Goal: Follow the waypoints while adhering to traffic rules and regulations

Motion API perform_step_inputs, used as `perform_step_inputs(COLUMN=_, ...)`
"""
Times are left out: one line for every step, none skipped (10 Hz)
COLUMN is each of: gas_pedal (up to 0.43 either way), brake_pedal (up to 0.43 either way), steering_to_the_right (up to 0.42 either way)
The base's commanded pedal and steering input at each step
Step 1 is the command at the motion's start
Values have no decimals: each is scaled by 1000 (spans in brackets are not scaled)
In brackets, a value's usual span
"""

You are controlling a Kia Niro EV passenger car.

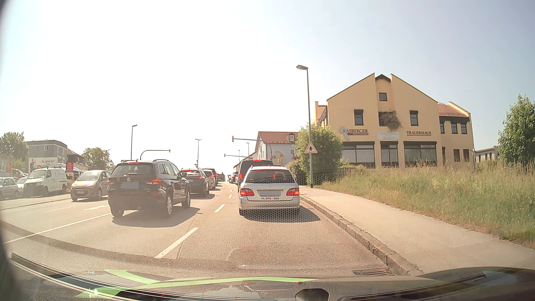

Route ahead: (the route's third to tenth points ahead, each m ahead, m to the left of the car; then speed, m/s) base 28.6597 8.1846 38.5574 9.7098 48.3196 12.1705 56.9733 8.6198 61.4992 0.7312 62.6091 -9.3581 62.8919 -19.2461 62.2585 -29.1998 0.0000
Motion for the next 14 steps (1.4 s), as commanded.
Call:
perform_step_inputs(gas_pedal=0, brake_pedal=262, steering_to_the_right=-24)
perform_step_inputs(gas_pedal=0, brake_pedal=262, steering_to_the_right=-24)
perform_step_inputs(gas_pedal=0, brake_pedal=262, steering_to_the_right=-24)
perform_step_inputs(gas_pedal=0, brake_pedal=262, steering_to_the_right=-24)
perform_step_inputs(gas_pedal=0, brake_pedal=262, steering_to_the_right=-25)
perform_step_inputs(gas_pedal=0, brake_pedal=262, steering_to_the_right=-25)
perform_step_inputs(gas_pedal=0, brake_pedal=262, steering_to_the_right=-25)
perform_step_inputs(gas_pedal=0, brake_pedal=262, steering_to_the_right=-24)
perform_step_inputs(gas_pedal=0, brake_pedal=262, steering_to_the_right=-24)
perform_step_inputs(gas_pedal=0, brake_pedal=262, steering_to_the_right=-24)
perform_step_inputs(gas_pedal=0, brake_pedal=262, steering_to_the_right=-25)
perform_step_inputs(gas_pedal=0, brake_pedal=262, steering_to_the_right=-25)
perform_step_inputs(gas_pedal=0, brake_pedal=262, steering_to_the_right=-24)
perform_step_inputs(gas_pedal=0, brake_pedal=262, steering_to_the_right=-25)
